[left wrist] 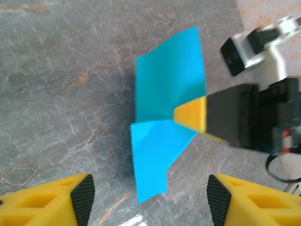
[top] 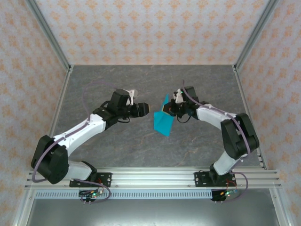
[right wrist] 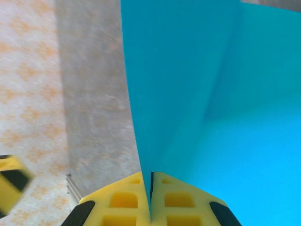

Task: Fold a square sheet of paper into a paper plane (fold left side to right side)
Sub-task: Turn over the paper at the center of the table.

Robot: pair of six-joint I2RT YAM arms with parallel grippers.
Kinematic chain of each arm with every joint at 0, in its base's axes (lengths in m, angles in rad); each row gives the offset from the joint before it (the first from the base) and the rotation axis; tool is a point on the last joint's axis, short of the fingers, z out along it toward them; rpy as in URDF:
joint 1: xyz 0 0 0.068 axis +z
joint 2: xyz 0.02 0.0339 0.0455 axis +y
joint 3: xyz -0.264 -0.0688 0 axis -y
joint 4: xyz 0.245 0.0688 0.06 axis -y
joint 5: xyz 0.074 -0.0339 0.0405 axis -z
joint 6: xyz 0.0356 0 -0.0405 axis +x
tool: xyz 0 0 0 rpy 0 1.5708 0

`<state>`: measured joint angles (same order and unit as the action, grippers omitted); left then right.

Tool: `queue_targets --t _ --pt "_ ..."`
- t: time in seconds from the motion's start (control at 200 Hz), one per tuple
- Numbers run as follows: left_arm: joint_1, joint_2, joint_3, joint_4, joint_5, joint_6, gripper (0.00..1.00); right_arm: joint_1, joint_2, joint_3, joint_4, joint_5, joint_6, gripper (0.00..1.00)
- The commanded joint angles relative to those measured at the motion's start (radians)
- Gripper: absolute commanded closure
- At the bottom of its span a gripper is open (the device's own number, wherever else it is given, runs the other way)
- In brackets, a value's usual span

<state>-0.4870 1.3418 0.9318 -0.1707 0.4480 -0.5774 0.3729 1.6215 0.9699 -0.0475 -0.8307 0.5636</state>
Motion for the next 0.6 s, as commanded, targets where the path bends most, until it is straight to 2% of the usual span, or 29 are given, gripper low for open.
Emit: queue_targets --t 0.0,0.12,0.25,0.42,0.595 --pt "0.03 -0.085 0.084 -0.025 0.054 -0.046 0.27 -0.044 -0.114 0.098 -0.009 -0.054 -0.012 0.98" --pt "0.05 -0.136 0.155 0.029 0.131 -0.116 0.15 -0.078 -0.187 0.18 0.015 -0.111 0.035 0.98" --pt "0.054 -0.143 0.218 0.159 0.215 -0.21 0.06 -0.08 -0.228 0.281 0.089 -0.186 0.118 0.98" --pt "0.054 -0.1 0.266 0.37 0.315 -0.355 0.06 -0.071 -0.255 0.357 0.211 -0.25 0.24 0.98" --pt "0.054 -0.079 0.294 0.427 0.336 -0.409 0.08 -0.048 -0.281 0.391 0.299 -0.264 0.319 0.97"
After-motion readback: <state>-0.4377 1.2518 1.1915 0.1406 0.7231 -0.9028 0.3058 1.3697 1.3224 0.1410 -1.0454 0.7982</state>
